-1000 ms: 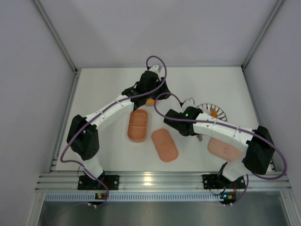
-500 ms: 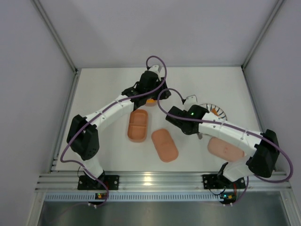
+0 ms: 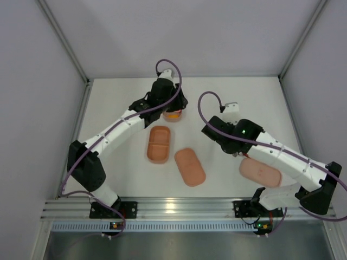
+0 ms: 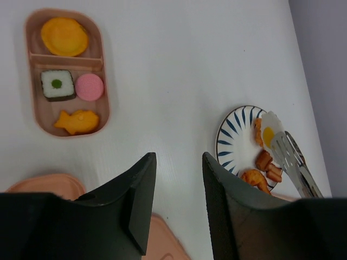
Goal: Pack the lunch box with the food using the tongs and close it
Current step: Pick up the fake food from the plate, then place the fake food in the packing box.
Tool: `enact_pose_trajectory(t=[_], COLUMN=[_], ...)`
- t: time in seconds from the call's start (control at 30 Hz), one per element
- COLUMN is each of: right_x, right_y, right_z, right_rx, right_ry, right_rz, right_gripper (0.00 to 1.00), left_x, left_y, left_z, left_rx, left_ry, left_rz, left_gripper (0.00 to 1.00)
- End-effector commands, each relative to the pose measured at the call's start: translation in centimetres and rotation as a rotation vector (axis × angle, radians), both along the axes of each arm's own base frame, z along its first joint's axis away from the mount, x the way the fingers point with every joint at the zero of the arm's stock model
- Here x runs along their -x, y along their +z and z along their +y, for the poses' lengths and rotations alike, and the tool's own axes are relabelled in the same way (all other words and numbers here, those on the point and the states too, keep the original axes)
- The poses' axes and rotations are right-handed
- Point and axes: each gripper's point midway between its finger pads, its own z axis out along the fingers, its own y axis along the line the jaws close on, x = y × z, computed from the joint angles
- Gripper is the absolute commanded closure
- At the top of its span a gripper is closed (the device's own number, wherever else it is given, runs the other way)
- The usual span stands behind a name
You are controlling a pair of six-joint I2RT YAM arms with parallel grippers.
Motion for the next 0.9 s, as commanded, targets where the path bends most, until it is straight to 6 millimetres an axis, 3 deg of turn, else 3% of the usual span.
enact_pose_trajectory(t=[0.0,0.2,0.43,0.57,0.87], right_x=[1.8,1.7,1.7,1.8,2.4], right_y=[2.7,4.8,8.7,11.2,12.1], right_z=[-3.3,-1.7,2.2,6.0,13.6], right_rx=[0.041,-0.115,-0.377,-0.57,-0.82], right_ry=[-0.018,0.058,0.211,0.349,0.574], right_rz=[0.0,-0.048,-0.124,-0.172,-0.135], right_gripper=[1.0,1.0,1.0,1.0,1.0], left_x=[-0.2,0.5,3.3,5.0,7.7], left_y=[4.4,8.6,11.2,11.7,12.7], left_z=[3.6,9.7,14.9,17.1,20.8], left_rx=[0.035,0.038,0.002,-0.049,-0.124], left_ry=[0.109,0.231,0.308,0.338,0.389], left_rz=[-0.072,-0.134,-0.163,-0.17,-0.207], left_gripper=[0.55,0.47,0.39,0.34,0.28])
